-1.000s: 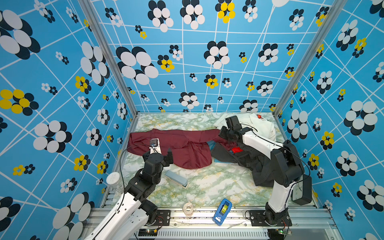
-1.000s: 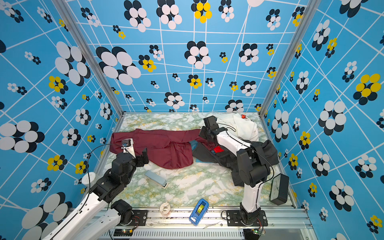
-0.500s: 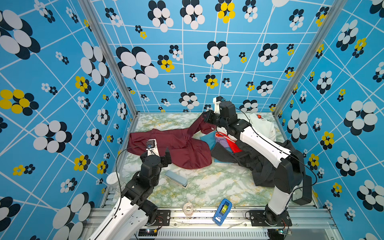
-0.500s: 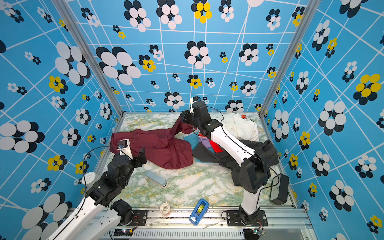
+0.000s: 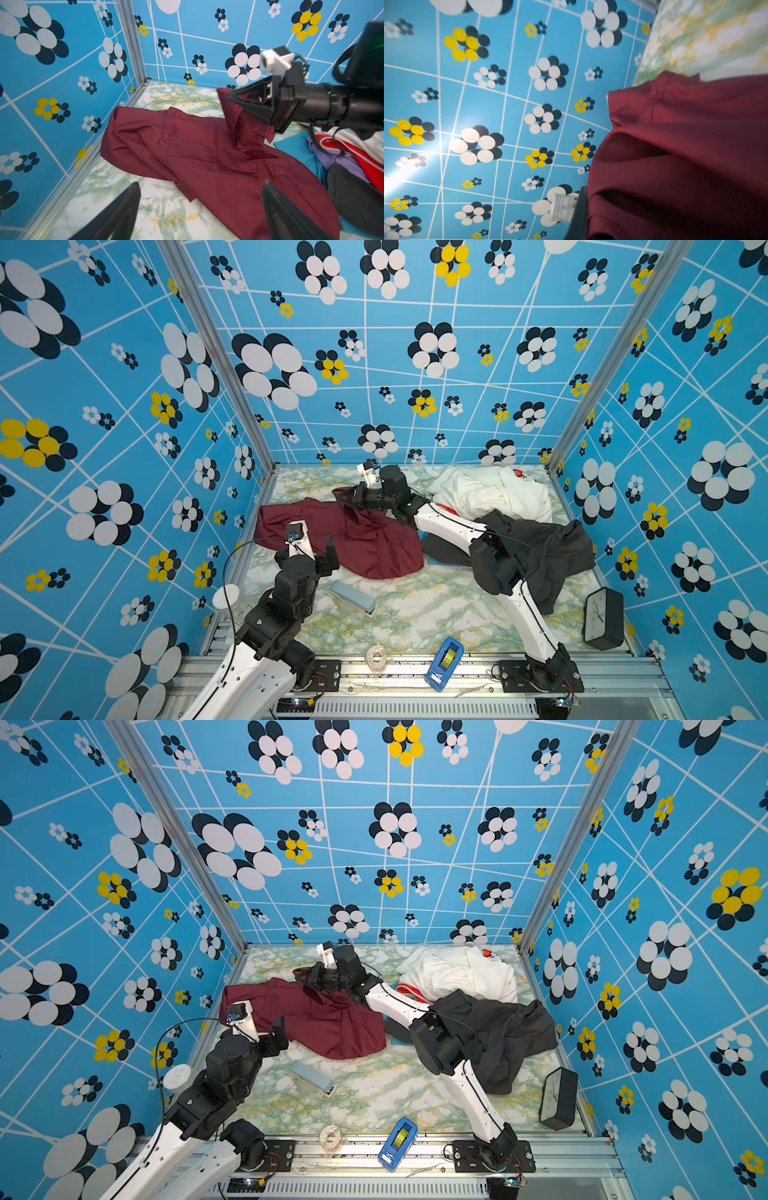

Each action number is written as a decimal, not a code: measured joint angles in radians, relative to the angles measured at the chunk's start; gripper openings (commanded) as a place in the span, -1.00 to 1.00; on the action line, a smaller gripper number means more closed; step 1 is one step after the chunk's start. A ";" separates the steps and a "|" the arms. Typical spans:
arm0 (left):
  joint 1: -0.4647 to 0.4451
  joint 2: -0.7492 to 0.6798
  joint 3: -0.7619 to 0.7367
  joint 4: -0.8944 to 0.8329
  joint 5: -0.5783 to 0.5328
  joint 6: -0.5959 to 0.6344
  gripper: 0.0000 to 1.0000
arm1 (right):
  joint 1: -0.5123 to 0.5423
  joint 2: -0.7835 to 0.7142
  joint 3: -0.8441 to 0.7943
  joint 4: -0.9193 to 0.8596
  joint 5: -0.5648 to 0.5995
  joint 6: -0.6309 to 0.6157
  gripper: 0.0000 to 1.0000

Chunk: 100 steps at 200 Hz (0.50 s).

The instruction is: Pick out a specific cloth from the pile

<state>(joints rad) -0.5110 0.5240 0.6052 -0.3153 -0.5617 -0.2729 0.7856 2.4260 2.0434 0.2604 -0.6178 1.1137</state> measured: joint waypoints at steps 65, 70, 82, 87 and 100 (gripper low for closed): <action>0.000 -0.003 0.000 -0.002 -0.004 0.000 0.85 | 0.036 0.114 0.013 -0.079 -0.050 0.024 -0.99; 0.000 -0.003 0.000 -0.002 -0.004 0.000 0.85 | 0.034 0.119 0.013 -0.091 -0.050 0.023 -0.97; 0.000 -0.003 0.000 -0.003 -0.004 0.000 0.85 | 0.030 0.126 0.013 -0.127 -0.050 0.016 -0.84; 0.000 -0.003 0.000 -0.003 -0.004 0.000 0.84 | 0.029 0.128 0.013 -0.145 -0.050 0.009 -0.78; 0.000 -0.003 0.000 -0.003 -0.004 0.000 0.84 | 0.027 0.130 0.013 -0.190 -0.050 -0.011 -0.60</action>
<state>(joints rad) -0.5110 0.5213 0.6052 -0.3183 -0.5659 -0.2729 0.8131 2.5561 2.0563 0.0708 -0.6678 1.1027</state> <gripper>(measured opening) 0.922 0.127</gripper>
